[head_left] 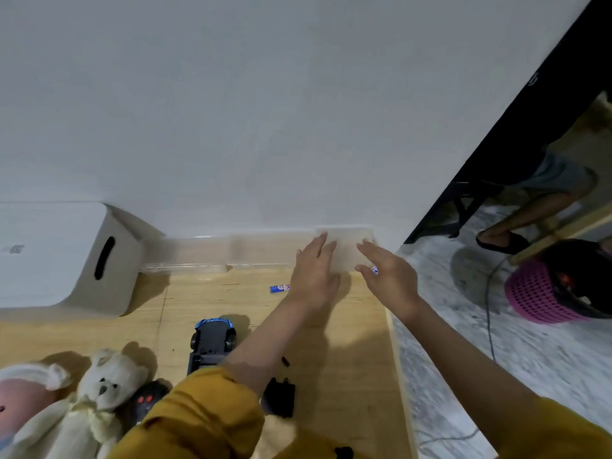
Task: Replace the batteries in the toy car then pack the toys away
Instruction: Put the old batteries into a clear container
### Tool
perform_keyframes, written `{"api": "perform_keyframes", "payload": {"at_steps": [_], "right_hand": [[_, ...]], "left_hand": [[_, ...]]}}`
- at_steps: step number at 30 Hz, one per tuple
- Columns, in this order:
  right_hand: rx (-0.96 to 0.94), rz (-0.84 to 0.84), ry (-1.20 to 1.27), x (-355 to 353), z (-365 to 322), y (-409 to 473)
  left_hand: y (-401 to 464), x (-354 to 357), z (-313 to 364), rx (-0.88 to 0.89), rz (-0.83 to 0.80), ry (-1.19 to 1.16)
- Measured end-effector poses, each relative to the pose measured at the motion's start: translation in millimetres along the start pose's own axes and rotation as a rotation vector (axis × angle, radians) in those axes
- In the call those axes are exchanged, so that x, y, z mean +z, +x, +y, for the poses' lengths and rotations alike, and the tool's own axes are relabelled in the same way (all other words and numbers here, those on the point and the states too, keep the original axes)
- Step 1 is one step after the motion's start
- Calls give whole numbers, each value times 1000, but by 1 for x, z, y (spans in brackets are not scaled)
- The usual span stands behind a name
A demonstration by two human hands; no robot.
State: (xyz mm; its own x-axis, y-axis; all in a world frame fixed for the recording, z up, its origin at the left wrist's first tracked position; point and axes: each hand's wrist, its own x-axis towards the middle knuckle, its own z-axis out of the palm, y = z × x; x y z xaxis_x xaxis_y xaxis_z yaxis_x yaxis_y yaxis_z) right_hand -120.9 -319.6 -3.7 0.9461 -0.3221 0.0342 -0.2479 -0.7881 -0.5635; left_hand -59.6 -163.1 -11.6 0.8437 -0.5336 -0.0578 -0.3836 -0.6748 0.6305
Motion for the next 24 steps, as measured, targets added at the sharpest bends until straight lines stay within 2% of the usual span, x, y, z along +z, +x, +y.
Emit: {"api": "perform_keyframes", "payload": {"at_steps": [5, 12, 24], "right_hand": [[-9, -188, -183, 0, 17, 17], [-62, -52, -73, 14, 28, 17], [-40, -113, -100, 13, 30, 19]], "left_hand": [[20, 10, 1, 60, -35, 93], [24, 22, -11, 144, 19, 141], [27, 18, -22, 271, 51, 264]]}}
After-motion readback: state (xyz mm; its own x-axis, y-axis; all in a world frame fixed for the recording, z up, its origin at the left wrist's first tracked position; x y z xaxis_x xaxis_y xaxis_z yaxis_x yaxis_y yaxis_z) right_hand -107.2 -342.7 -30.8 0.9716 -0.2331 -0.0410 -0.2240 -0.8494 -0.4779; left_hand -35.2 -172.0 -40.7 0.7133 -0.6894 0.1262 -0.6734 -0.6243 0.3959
